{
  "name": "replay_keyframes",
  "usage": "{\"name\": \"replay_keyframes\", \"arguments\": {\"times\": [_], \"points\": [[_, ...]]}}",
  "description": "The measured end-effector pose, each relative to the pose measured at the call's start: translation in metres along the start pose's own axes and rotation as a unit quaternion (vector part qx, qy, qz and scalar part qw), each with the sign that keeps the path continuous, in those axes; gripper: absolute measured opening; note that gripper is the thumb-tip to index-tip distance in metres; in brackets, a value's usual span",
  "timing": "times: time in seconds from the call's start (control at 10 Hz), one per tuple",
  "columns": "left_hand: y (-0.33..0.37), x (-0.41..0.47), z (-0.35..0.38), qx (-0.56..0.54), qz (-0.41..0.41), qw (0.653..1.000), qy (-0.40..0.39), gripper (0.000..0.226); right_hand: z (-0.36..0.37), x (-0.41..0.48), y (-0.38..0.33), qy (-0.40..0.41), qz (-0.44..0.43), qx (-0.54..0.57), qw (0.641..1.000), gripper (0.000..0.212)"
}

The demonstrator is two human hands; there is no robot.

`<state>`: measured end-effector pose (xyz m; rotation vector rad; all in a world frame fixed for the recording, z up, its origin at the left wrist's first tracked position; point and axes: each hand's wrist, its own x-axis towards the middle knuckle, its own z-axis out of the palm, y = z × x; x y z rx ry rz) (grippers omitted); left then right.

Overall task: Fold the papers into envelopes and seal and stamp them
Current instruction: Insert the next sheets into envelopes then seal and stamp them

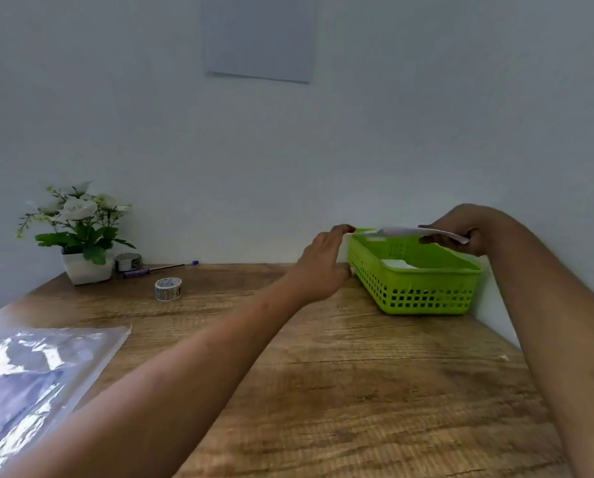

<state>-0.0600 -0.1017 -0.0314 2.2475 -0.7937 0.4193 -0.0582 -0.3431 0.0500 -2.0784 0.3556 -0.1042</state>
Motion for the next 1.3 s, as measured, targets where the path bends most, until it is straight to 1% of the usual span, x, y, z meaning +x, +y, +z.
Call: {"name": "replay_keyframes", "arguments": {"times": [0.1,0.2,0.3,0.4,0.5,0.6,0.7,0.8,0.9,1.0,1.1,1.2,1.3], "points": [[0.005,0.032,0.002,-0.023,-0.007,0.999,-0.041,0.058,-0.007,0.018,-0.003,0.002,0.026,-0.121,0.992,0.024],[0.016,0.06,0.012,-0.115,-0.043,0.987,-0.101,0.045,-0.019,0.044,-0.009,0.014,0.083,-0.205,0.975,0.041],[0.023,0.065,0.022,-0.178,-0.087,0.971,-0.135,0.039,-0.02,0.054,-0.003,0.062,0.035,-0.26,0.963,0.038],[0.026,0.069,0.028,-0.193,-0.128,0.958,-0.167,0.033,-0.007,0.061,0.009,0.075,0.007,-0.267,0.961,0.045],[0.033,0.073,0.026,-0.176,-0.153,0.959,-0.162,0.028,-0.001,0.064,0.014,0.06,0.014,-0.288,0.956,0.046],[0.05,0.081,0.021,-0.103,-0.178,0.967,-0.148,0.022,-0.002,0.059,0.019,0.058,0.039,-0.275,0.959,0.043],[0.059,0.086,0.017,-0.067,-0.2,0.964,-0.161,0.019,-0.004,0.051,0.016,0.051,0.035,-0.278,0.959,0.04],[0.063,0.09,0.019,0.006,-0.216,0.959,-0.183,0.019,-0.007,0.049,0.019,0.011,0.042,-0.313,0.949,0.04],[0.068,0.089,0.023,0.082,-0.21,0.956,-0.187,0.021,-0.009,0.052,0.023,-0.022,0.041,-0.337,0.94,0.041],[0.076,0.092,0.033,0.172,-0.183,0.951,-0.179,0.02,-0.008,0.055,0.025,-0.032,0.033,-0.33,0.943,0.043],[0.078,0.094,0.039,0.173,-0.183,0.951,-0.182,0.02,-0.005,0.055,0.026,-0.027,0.027,-0.335,0.941,0.042],[0.079,0.089,0.042,0.138,-0.203,0.948,-0.204,0.023,0.001,0.049,0.029,-0.031,0.0,-0.377,0.926,0.038],[0.072,0.091,0.034,0.131,-0.214,0.952,-0.178,0.024,0.007,0.048,0.028,-0.025,-0.008,-0.394,0.919,0.036]]}}
